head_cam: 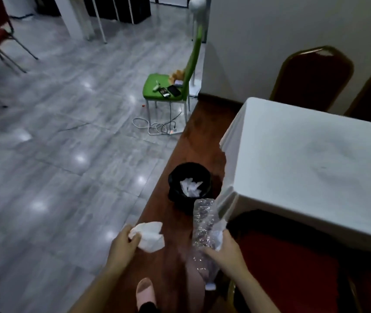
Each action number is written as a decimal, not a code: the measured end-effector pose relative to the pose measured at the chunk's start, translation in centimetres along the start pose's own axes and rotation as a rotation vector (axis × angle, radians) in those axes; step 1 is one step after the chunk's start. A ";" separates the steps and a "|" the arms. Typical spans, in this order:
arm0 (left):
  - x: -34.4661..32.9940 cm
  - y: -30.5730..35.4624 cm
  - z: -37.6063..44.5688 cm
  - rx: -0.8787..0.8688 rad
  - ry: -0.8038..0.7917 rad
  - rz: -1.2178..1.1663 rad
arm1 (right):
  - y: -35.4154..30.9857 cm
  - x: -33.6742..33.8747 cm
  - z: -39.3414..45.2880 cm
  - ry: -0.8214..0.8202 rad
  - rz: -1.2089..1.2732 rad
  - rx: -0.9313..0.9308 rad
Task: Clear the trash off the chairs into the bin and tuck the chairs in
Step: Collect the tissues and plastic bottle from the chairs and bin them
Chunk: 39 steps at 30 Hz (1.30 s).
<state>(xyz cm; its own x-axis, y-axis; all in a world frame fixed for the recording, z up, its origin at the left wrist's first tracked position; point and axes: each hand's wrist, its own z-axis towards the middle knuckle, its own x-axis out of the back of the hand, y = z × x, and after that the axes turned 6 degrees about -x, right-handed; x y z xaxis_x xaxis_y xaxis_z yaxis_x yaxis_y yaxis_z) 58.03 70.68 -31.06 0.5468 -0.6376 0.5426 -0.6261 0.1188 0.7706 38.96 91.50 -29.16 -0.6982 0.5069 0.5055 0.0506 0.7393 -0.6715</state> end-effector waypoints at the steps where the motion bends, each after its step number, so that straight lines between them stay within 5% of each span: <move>1: 0.9 -0.7 1.0 0.006 -0.021 0.005 | -1.4 -1.0 0.8 -0.003 -0.015 -0.001; 13: 3.4 4.9 14.7 -0.109 -0.182 -0.096 | -12.1 -6.6 10.2 0.033 -0.078 -0.013; 20: 0.0 7.8 23.4 -0.098 -0.355 -0.039 | -11.1 -5.1 17.3 0.140 0.029 -0.168; 30: -6.8 11.1 35.9 -0.089 -0.464 0.150 | -11.4 -2.3 30.8 0.085 -0.014 -0.253; 39: -13.7 3.4 46.1 -0.087 -0.735 0.370 | -5.5 -6.8 42.7 0.057 0.000 -0.453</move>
<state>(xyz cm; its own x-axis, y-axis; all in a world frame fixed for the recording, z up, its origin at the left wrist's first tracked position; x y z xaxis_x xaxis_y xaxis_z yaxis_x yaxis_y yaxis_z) 22.80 44.67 -51.30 -0.2076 -0.8773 0.4327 -0.6328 0.4578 0.6245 12.92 65.04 -52.03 -0.6582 0.5213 0.5431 0.3669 0.8521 -0.3732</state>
